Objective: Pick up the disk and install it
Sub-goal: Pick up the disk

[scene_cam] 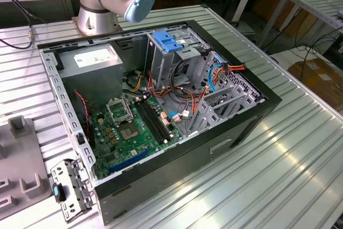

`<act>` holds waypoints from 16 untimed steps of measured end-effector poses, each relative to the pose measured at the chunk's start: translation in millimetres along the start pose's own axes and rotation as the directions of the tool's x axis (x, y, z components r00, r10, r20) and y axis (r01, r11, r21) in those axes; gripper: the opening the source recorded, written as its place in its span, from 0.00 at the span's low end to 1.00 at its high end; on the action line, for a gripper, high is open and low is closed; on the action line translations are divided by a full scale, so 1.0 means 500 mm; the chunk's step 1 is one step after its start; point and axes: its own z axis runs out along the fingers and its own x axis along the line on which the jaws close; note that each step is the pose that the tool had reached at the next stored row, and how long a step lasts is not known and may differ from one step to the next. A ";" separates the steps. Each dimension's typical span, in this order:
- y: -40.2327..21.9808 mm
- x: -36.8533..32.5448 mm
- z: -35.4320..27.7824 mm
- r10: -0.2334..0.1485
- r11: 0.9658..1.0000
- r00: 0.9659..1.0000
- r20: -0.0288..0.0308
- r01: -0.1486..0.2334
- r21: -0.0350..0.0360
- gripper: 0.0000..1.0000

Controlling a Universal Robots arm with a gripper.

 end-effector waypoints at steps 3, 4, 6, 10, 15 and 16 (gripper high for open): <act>0.000 0.000 -0.004 0.000 1.000 1.000 0.000 0.000 0.000 0.37; 0.000 0.000 -0.005 0.000 1.000 1.000 0.000 0.000 0.000 0.37; 0.000 0.000 -0.008 0.000 1.000 1.000 0.000 0.000 0.000 0.37; 0.000 0.000 -0.012 0.000 1.000 1.000 0.000 0.000 0.000 0.37; 0.000 0.000 -0.018 0.000 1.000 1.000 0.000 0.000 0.000 0.37; 0.000 0.000 -0.020 0.000 1.000 1.000 0.000 0.000 0.000 0.37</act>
